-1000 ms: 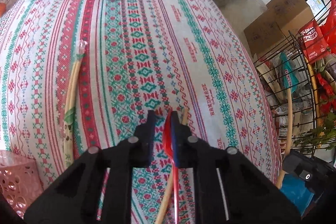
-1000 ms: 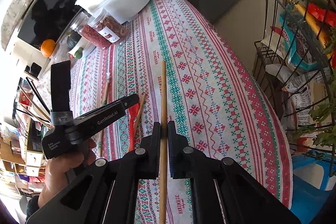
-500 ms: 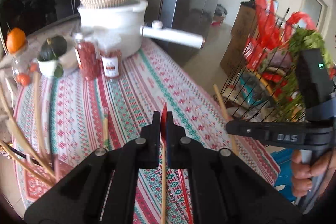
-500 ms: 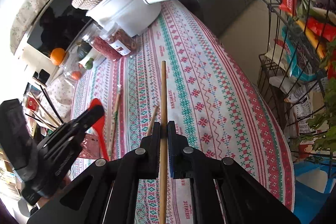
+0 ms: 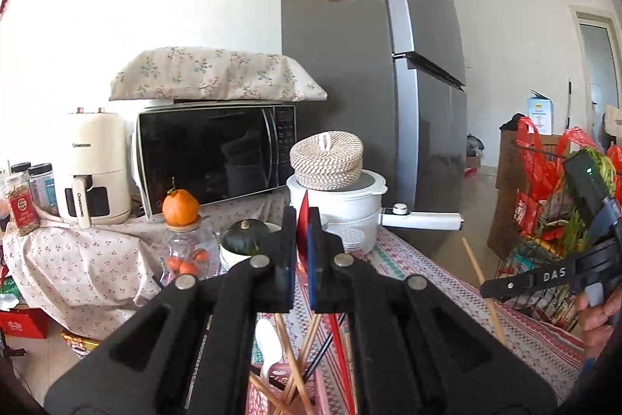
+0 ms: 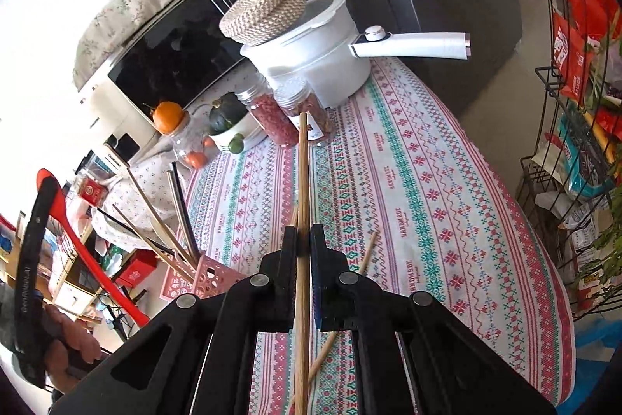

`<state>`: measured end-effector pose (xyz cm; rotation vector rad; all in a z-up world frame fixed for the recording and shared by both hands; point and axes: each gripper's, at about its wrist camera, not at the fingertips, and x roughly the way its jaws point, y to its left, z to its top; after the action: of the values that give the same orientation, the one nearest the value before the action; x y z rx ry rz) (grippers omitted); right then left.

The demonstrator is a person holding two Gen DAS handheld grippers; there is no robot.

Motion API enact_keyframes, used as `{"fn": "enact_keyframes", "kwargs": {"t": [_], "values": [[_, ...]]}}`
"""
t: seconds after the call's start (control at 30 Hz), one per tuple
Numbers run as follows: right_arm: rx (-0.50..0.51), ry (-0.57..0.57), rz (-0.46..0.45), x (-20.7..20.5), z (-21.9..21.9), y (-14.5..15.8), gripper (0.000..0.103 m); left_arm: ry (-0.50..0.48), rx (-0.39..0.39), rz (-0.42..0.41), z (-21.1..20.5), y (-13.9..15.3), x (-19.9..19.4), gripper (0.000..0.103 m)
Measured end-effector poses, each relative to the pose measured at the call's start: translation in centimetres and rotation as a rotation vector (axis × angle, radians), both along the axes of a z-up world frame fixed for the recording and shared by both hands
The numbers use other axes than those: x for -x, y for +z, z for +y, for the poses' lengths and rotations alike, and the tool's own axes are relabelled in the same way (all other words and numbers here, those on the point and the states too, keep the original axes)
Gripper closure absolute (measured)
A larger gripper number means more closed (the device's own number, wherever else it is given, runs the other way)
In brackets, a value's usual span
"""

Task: Organize utensils
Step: 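Drop the red spoon into the basket with the left gripper while the right gripper drops its chopstick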

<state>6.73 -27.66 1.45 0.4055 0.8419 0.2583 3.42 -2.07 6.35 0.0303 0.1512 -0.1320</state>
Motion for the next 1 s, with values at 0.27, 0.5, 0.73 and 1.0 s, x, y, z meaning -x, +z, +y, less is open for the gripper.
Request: {"fn": "enact_keyframes", "kwargs": {"t": [0.27, 0.5, 0.73, 1.0], "values": [[0.036, 0.018, -0.063, -0.8, 3.6, 0.5, 0.097, 0.087, -0.052, -0.096, 1.2, -0.5, -1.9, 0.098], [0.024, 0.015, -0.144, -0.4, 5.4, 1.1, 0.097, 0.099, -0.104, -0.013, 0.9, -4.0, -3.0, 0.098], [0.013, 0.026, -0.244, 0.8, 7.4, 2.1, 0.097, 0.03, -0.015, 0.186, 2.2, -4.5, -2.8, 0.084], [-0.019, 0.017, -0.374, 1.4, 11.2, 4.1, 0.097, 0.051, 0.191, 0.447, 7.2, -2.9, -1.4, 0.051]]}}
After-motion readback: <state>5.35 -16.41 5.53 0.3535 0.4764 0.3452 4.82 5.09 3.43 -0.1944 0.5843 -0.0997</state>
